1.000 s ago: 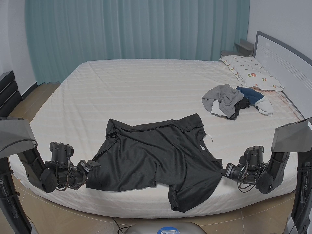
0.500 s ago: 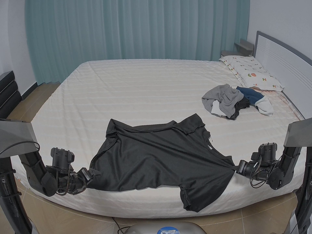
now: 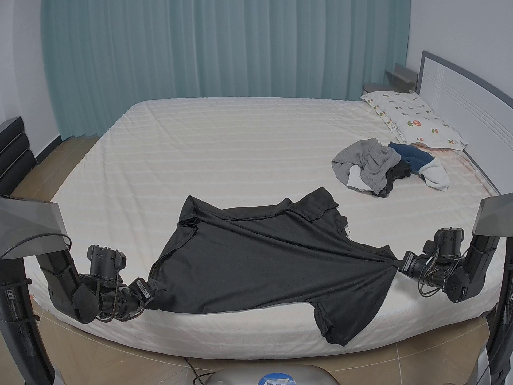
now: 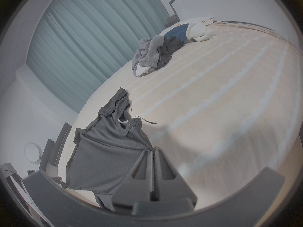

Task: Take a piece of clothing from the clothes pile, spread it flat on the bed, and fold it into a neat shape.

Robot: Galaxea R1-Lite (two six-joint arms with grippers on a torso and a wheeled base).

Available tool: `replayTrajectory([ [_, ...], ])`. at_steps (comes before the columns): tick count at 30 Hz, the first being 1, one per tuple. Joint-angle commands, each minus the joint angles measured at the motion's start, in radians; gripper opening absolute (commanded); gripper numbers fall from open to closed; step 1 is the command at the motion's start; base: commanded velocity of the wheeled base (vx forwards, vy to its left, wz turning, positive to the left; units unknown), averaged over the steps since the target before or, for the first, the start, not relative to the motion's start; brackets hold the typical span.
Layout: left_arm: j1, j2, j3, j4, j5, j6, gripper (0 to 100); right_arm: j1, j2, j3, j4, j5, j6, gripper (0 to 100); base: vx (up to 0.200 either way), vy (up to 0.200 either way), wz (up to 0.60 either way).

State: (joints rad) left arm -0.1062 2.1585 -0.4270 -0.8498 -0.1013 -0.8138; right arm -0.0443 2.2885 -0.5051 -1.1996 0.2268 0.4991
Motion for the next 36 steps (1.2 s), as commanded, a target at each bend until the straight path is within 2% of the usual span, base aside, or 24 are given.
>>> replayTrajectory([
  [1,-0.007,0.041,-0.019,-0.012,0.040,0.001,100,-0.011,0.042,-0.033,-0.015,0.000,0.010,0,0.000,0.000,0.00],
  [11,-0.032,0.070,-0.033,-0.069,0.048,0.002,100,-0.005,0.052,-0.033,-0.048,0.000,0.022,0,0.000,0.000,0.00],
  [16,-0.058,0.083,-0.041,-0.066,0.049,0.038,100,0.001,0.060,-0.035,-0.051,0.000,0.041,0,0.000,0.000,0.00],
  [22,-0.070,0.109,-0.056,-0.072,0.100,0.041,100,0.001,0.040,-0.021,-0.054,0.006,0.058,0,0.000,0.000,0.00],
  [33,-0.090,0.132,-0.090,-0.072,0.140,0.041,100,0.006,-0.061,0.063,-0.035,0.097,0.048,0,0.000,0.000,0.00],
  [34,-0.090,0.132,-0.090,-0.072,0.140,0.041,0,0.011,-0.057,0.063,-0.037,0.100,0.048,0,0.000,0.000,0.00],
  [36,-0.090,0.132,-0.088,-0.074,0.144,0.041,0,0.021,-0.040,0.057,-0.040,0.100,0.048,0,0.000,0.000,0.00],
])
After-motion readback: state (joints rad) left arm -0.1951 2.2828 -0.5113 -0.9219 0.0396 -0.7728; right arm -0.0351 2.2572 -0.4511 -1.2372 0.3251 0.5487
